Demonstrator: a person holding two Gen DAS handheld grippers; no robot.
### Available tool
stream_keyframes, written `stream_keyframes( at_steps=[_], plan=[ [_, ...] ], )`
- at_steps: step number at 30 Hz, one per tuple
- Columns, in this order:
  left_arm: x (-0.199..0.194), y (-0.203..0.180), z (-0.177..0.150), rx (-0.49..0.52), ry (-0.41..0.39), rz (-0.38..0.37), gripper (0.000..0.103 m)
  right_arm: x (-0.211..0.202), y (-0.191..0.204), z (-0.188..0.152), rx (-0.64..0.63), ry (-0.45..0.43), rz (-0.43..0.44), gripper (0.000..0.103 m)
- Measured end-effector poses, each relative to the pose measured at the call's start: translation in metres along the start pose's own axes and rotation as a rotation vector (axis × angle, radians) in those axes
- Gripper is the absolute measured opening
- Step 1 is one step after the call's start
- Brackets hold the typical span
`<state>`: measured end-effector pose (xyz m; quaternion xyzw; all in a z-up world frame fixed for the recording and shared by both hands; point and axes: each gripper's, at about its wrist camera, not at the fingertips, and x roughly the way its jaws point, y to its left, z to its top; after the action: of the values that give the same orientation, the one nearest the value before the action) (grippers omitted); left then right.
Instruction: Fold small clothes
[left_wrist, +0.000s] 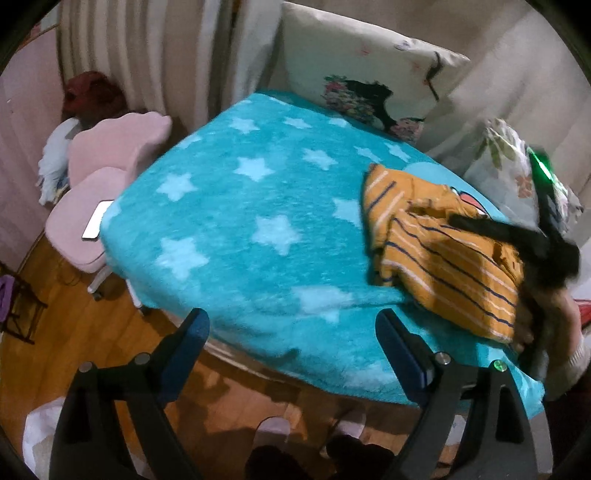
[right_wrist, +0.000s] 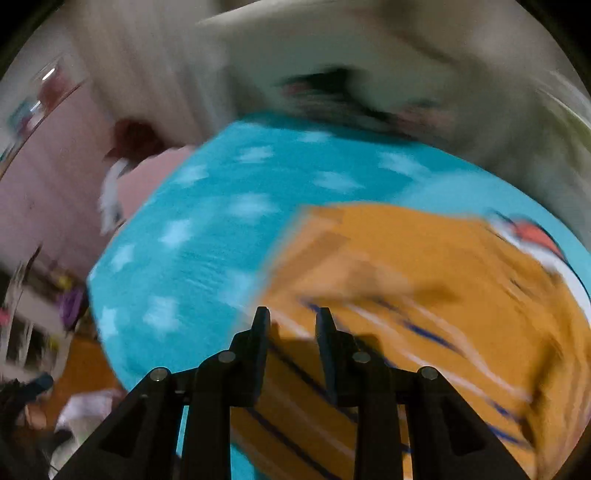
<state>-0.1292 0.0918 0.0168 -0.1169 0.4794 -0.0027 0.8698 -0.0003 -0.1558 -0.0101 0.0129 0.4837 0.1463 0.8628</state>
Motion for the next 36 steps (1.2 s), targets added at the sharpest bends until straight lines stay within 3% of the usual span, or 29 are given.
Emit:
stream_keyframes(
  at_steps=[5, 7, 10, 12, 15, 17, 19, 23, 27, 31, 33, 36],
  plan=[
    [0.016, -0.033, 0.004, 0.077, 0.039, -0.047, 0.091, -0.036, -0.138, -0.057, 0.183, 0.07, -0.212, 0.029],
    [0.018, -0.045, 0.004, 0.107, 0.046, -0.057, 0.091, -0.049, -0.19, -0.072, 0.224, 0.061, -0.354, 0.028],
    [0.024, -0.065, 0.005, 0.156, 0.064, -0.06, 0.091, -0.06, -0.256, -0.078, 0.37, 0.047, -0.422, 0.031],
    [0.028, -0.076, 0.005, 0.173, 0.083, -0.074, 0.091, -0.06, -0.283, -0.076, 0.407, 0.04, -0.462, 0.05],
    [0.03, -0.089, 0.004, 0.192, 0.094, -0.08, 0.091, -0.048, -0.303, -0.073, 0.431, 0.068, -0.465, 0.054],
    [0.028, -0.092, 0.003, 0.201, 0.085, -0.07, 0.091, -0.057, -0.304, -0.066, 0.449, 0.038, -0.518, 0.054],
    [0.027, -0.09, 0.002, 0.196, 0.082, -0.059, 0.091, -0.074, -0.291, -0.058, 0.447, -0.042, -0.563, 0.056],
    [0.03, -0.074, 0.001, 0.136, 0.096, -0.037, 0.091, -0.093, -0.233, -0.028, 0.353, -0.13, -0.411, 0.056],
    [0.025, -0.05, 0.001, 0.086, 0.074, 0.009, 0.091, -0.068, -0.135, -0.008, 0.199, -0.077, -0.167, 0.056],
    [0.018, -0.005, -0.003, -0.013, 0.055, 0.051, 0.091, -0.026, -0.007, -0.02, -0.078, 0.038, 0.058, 0.058],
    [0.018, 0.017, -0.007, -0.074, 0.061, 0.057, 0.091, -0.007, 0.048, -0.035, -0.223, 0.079, 0.086, 0.059],
    [0.017, 0.047, -0.017, -0.145, 0.07, 0.069, 0.091, 0.027, 0.106, -0.047, -0.39, 0.098, 0.015, 0.065]
  ],
)
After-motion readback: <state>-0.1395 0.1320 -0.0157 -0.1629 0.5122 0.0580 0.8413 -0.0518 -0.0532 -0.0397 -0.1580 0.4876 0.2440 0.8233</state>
